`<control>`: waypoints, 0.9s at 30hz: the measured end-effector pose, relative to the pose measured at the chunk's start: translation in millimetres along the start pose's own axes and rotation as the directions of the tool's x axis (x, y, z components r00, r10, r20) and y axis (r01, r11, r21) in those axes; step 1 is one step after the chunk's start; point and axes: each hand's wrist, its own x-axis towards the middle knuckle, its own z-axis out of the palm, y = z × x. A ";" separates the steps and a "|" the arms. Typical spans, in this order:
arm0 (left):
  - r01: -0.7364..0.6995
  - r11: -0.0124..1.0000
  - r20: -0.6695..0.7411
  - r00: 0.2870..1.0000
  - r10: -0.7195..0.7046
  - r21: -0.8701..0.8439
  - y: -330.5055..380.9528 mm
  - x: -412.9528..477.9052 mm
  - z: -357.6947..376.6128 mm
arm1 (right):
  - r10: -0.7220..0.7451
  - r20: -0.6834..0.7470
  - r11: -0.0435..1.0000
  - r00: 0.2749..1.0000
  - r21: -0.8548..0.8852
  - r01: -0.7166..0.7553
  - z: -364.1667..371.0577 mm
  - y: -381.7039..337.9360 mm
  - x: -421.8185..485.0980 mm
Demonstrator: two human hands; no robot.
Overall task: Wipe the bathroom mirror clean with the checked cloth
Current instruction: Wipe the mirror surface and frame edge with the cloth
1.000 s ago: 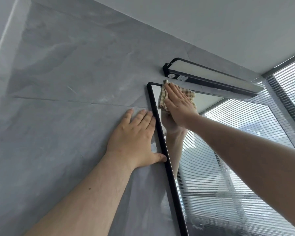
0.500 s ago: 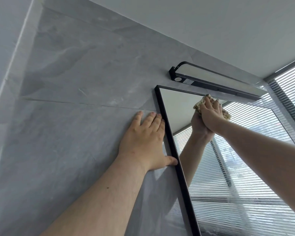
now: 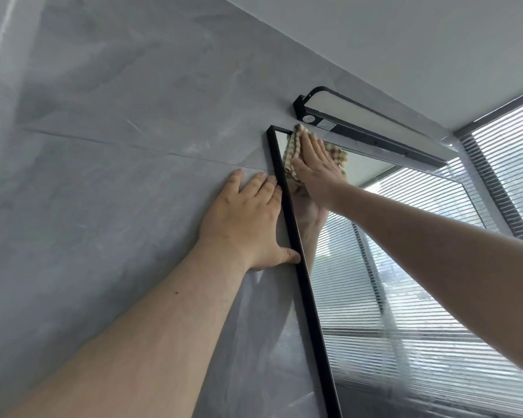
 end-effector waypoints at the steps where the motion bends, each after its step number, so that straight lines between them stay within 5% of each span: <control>1: 0.001 1.000 -0.002 1.000 -0.001 0.000 0.0 0.1 0.3 | 0.004 0.006 1.000 1.000 -0.015 -0.004 1.1 2.3 -2.3; 27: 0.098 0.993 0.002 0.995 -0.098 -0.069 21.1 -27.5 -2.3 | -0.122 0.221 0.978 0.968 -0.140 0.155 16.5 47.1 -182.4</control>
